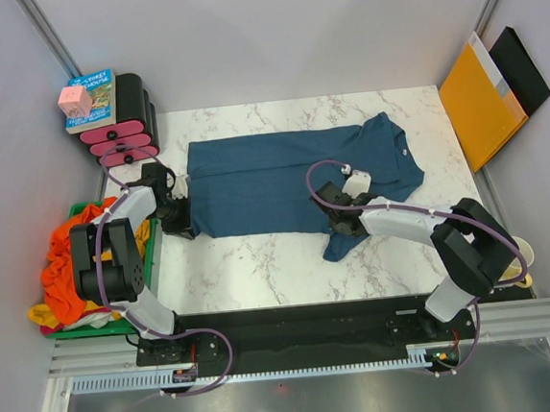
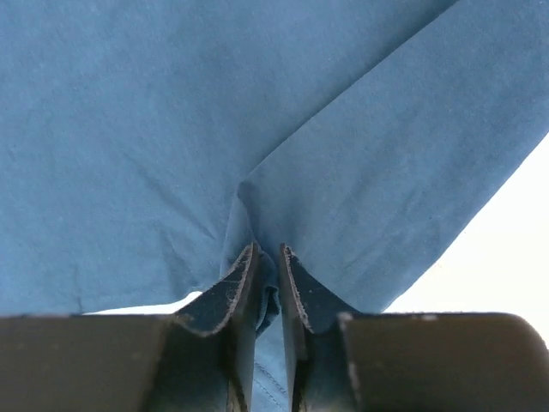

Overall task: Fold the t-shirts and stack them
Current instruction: Grap the side of the flattened tshirt closest away from the robot with both arms, then fold the other side of the tshirt into a rectangle, then rotate the tshirt 90 degrees

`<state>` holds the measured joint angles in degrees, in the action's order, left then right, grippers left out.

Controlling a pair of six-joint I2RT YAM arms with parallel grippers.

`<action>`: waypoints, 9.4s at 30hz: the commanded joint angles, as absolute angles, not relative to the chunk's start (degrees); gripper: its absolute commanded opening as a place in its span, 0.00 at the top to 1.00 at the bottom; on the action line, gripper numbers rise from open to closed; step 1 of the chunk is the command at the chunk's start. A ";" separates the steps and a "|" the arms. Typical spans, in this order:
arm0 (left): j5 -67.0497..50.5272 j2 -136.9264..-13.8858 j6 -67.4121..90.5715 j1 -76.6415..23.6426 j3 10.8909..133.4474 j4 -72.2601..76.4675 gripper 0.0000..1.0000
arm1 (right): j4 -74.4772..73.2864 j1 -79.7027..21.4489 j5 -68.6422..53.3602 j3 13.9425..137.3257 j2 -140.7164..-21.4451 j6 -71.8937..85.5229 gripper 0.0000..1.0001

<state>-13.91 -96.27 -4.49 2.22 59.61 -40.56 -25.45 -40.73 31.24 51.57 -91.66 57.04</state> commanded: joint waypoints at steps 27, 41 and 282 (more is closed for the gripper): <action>-15.47 -84.39 -5.45 2.20 58.80 -39.90 0.98 | -47.63 -49.04 47.55 50.90 -66.72 66.44 1.00; -20.04 -69.88 -7.21 2.81 57.66 -47.90 0.98 | -66.79 -53.88 55.19 55.02 -57.13 77.08 1.00; -22.59 -121.80 -17.49 -20.65 116.31 -54.04 0.71 | -53.17 -48.43 53.70 95.54 -89.83 48.26 0.50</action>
<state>-23.92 -114.10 -14.61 -16.78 105.41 -50.00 -52.34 -47.92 53.21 96.27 -90.54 59.18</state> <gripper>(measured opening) 0.289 0.508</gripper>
